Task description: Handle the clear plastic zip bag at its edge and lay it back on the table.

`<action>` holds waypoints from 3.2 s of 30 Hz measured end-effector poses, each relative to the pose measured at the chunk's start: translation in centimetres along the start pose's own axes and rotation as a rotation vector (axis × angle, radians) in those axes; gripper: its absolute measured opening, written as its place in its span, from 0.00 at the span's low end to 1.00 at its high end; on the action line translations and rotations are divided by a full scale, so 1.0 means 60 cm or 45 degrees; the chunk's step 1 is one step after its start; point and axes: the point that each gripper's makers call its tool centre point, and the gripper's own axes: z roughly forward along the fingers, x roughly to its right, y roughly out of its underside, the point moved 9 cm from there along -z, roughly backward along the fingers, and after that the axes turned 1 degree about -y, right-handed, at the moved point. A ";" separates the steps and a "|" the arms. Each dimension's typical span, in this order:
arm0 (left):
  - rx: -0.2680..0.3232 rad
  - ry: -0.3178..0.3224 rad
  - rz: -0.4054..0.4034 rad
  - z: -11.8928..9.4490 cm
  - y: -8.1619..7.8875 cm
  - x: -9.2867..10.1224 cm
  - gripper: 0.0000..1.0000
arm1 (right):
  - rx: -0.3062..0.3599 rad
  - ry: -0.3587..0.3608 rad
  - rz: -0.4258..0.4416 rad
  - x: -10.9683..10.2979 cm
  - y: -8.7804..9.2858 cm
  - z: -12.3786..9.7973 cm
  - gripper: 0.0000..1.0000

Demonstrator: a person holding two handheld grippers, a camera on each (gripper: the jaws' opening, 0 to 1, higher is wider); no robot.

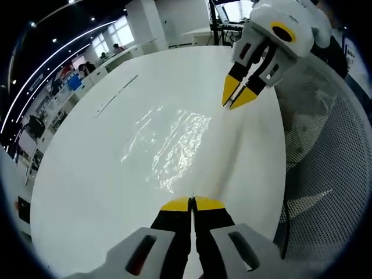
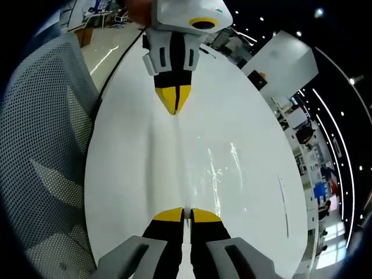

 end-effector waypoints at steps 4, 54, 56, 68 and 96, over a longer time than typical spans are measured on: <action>-0.009 -0.006 0.013 0.000 -0.002 0.002 0.00 | -0.008 0.001 -0.001 -0.001 0.000 0.000 0.00; 0.032 0.035 0.180 -0.013 -0.032 0.034 0.00 | 0.146 0.000 0.110 0.038 -0.046 0.012 0.34; 0.034 0.036 0.179 -0.012 -0.032 0.034 0.00 | 0.137 0.000 0.096 0.037 -0.046 0.018 0.33; 0.049 0.036 0.168 -0.012 -0.033 0.034 0.00 | 0.122 -0.054 0.119 0.025 -0.045 0.040 0.22; 0.125 -0.129 -0.005 -0.047 -0.039 0.029 0.06 | 0.088 -0.118 0.173 0.027 -0.035 0.055 0.00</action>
